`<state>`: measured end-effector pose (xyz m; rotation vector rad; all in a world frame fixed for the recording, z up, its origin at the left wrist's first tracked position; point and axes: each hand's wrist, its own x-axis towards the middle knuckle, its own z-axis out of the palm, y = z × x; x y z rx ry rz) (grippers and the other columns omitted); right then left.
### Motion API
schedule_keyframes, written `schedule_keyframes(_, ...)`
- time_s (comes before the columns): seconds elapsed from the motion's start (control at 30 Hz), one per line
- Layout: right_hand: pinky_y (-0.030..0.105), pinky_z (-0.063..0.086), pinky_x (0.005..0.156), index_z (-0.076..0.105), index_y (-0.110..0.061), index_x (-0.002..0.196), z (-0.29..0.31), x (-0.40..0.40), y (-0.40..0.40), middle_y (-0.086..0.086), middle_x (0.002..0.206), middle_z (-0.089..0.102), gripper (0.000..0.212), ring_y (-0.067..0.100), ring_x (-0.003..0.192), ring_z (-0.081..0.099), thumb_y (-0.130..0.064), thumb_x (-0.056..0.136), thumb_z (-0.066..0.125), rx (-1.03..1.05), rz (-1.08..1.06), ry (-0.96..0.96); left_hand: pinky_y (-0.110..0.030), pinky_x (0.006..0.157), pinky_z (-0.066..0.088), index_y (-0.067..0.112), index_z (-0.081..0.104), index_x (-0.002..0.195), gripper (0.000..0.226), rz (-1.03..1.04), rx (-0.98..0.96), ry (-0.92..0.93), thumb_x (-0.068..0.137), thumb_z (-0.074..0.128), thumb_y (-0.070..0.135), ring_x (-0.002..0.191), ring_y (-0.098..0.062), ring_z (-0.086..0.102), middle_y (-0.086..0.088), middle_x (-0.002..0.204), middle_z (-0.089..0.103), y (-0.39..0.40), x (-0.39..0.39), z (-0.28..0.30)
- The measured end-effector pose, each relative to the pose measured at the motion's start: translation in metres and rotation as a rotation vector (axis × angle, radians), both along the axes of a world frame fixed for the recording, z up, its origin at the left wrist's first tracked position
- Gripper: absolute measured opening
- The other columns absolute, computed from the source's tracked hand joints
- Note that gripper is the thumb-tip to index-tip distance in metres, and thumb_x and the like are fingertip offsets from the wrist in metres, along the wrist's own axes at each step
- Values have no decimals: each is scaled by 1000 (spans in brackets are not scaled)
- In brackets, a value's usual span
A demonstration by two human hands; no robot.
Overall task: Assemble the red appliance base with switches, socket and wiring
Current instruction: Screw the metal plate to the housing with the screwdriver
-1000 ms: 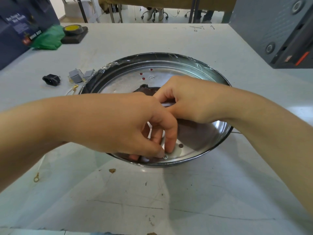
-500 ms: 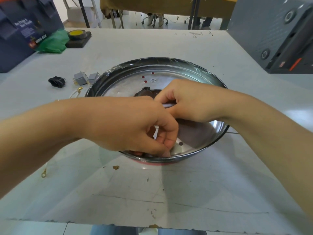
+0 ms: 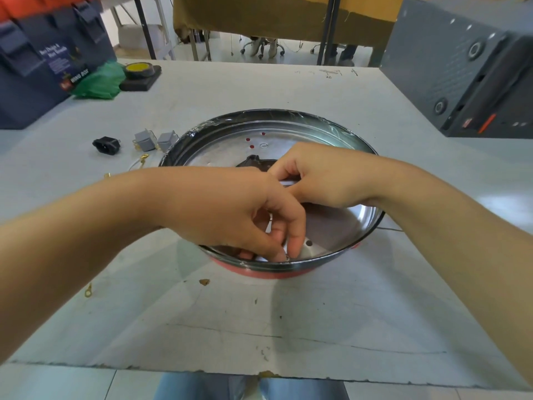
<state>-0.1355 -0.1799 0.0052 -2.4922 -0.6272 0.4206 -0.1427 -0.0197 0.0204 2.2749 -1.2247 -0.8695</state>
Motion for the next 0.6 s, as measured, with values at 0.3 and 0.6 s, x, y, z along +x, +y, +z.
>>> schedule_keyframes(0.3, 47, 50, 80, 72, -7, 92, -1, 1, -1, 19, 93, 69, 18, 33, 83, 60, -22, 86, 64, 20, 1, 21, -5, 51, 38, 28, 62, 70, 12, 36, 21, -50, 80, 68, 26, 47, 1, 56, 15, 57, 60, -4, -3, -1)
schedule_keyframes(0.6, 52, 50, 82, 71, -6, 92, 1, 2, -3, 19, 94, 68, 18, 32, 82, 59, -22, 86, 64, 12, 40, 19, -4, 50, 37, 27, 64, 70, 9, 33, 15, -164, 78, 67, 23, 50, 2, 54, 14, 59, 62, -3, -3, -1)
